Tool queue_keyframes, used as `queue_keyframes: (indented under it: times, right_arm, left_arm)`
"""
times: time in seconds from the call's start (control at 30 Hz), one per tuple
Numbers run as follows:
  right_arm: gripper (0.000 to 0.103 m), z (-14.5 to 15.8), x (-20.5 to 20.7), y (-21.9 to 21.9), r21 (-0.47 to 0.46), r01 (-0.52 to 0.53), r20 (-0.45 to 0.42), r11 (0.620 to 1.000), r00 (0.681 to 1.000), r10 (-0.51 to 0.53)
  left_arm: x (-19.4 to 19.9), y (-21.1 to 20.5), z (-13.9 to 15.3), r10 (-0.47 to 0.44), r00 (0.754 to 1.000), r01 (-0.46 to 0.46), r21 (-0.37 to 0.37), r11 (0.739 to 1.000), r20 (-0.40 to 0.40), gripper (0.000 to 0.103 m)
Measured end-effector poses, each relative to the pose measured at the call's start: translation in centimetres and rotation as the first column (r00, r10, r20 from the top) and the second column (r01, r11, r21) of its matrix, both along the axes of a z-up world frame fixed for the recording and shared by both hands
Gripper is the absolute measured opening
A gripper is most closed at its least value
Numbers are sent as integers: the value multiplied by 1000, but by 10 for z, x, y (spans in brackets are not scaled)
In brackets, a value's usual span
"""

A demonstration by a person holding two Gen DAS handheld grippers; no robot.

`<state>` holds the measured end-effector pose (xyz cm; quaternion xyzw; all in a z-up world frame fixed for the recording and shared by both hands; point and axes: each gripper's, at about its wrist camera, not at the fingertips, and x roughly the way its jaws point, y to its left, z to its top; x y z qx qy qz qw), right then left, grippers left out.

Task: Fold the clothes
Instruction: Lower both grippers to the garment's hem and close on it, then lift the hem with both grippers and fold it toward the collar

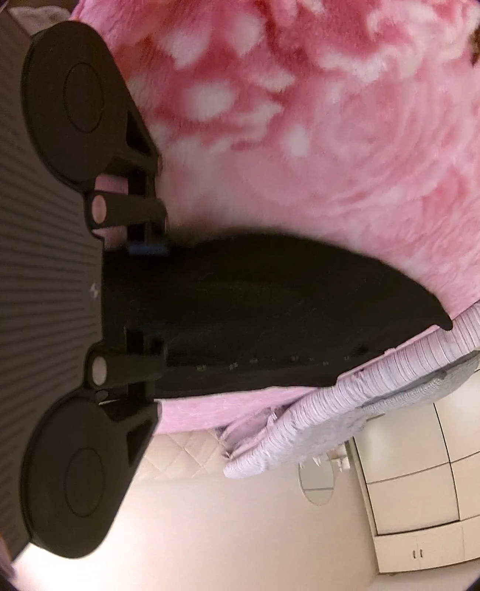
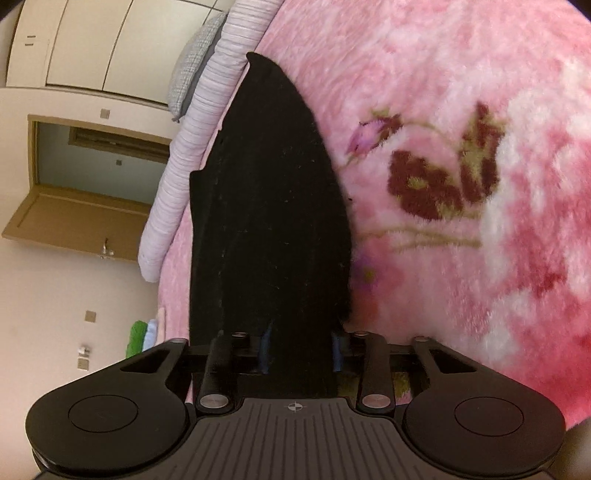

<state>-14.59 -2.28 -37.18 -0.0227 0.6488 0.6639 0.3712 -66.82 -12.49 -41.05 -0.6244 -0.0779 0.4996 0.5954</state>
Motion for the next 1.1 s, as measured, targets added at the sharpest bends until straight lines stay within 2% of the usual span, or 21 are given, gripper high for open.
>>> queue_keyframes:
  times: [0.1,0.23,0.33,0.43,0.53,0.73,0.93,1.1]
  right_arm:
    - [13,-2,-2,-1,0,-6,15,1000,1000,6]
    - [13,1,-3,-1,-6,-6,26,1000,1000,7]
    - [14,4,-3,0,-15,2,21,1000,1000,-1]
    - [14,5,-4,0,-25,2,33,1000,999,-2]
    - [11,16,-6,-8,23,-6,73,1000,997,4]
    - [10,42,-5,-25,90,-9,66,996,998,3]
    - [10,64,-7,-47,127,-35,76,991,997,25]
    - [10,63,1,-80,107,-31,64,994,998,24]
  left_arm:
    - [-5,-3,-7,7,999,-8,9,1000,31,10]
    - [-6,4,-7,16,1000,-16,16,1000,25,9]
    - [-8,12,-12,27,997,-28,13,1000,73,9]
    - [-7,10,-7,3,1000,-4,36,999,27,8]
    - [-5,-2,5,-2,1000,2,85,996,-2,7]
    - [-8,-24,32,-6,999,13,158,987,-39,7]
    - [-4,-58,49,-20,999,29,195,980,-48,7]
    - [7,-102,46,-13,999,19,186,982,-35,7]
